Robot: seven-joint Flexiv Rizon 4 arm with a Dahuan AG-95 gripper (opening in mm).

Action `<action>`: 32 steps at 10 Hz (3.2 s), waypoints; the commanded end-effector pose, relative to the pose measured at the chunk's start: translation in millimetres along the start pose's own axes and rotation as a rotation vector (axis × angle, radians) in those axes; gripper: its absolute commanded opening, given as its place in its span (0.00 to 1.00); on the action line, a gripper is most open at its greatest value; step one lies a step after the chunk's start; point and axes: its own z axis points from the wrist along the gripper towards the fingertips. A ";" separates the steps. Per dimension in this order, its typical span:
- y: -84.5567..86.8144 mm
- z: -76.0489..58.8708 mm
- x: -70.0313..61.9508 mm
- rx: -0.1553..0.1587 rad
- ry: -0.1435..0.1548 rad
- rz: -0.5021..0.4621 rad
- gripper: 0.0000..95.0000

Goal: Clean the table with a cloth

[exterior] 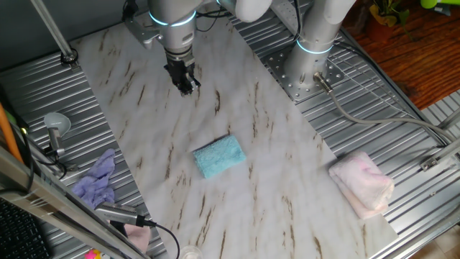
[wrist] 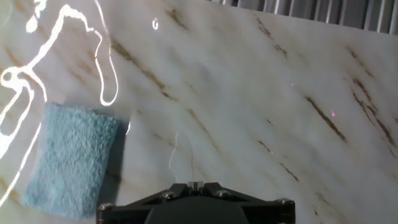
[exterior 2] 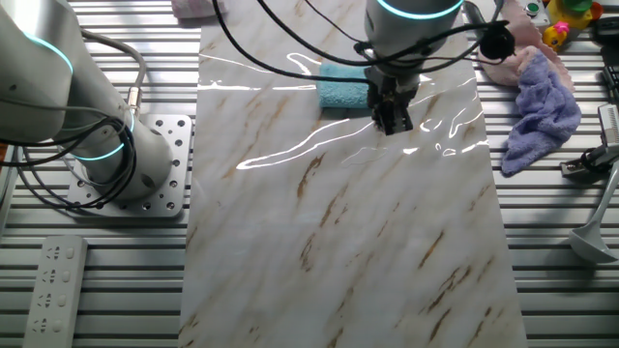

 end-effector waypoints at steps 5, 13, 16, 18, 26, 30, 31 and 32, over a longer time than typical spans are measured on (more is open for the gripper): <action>-44.5 20.1 -14.5 -0.014 -0.007 -0.202 0.00; -77.8 29.0 -28.0 0.000 0.010 -0.278 0.00; -77.8 29.0 -28.0 -0.003 0.010 -0.314 0.00; -77.8 29.0 -28.0 -0.003 0.012 -0.319 0.00; -9.5 51.4 -7.8 -0.021 0.000 -0.236 0.00; 16.7 55.9 -0.9 -0.058 -0.027 -0.285 0.00; 16.7 55.9 -0.9 -0.056 -0.028 -0.338 0.00; 16.7 55.9 -0.9 -0.056 -0.028 -0.393 0.00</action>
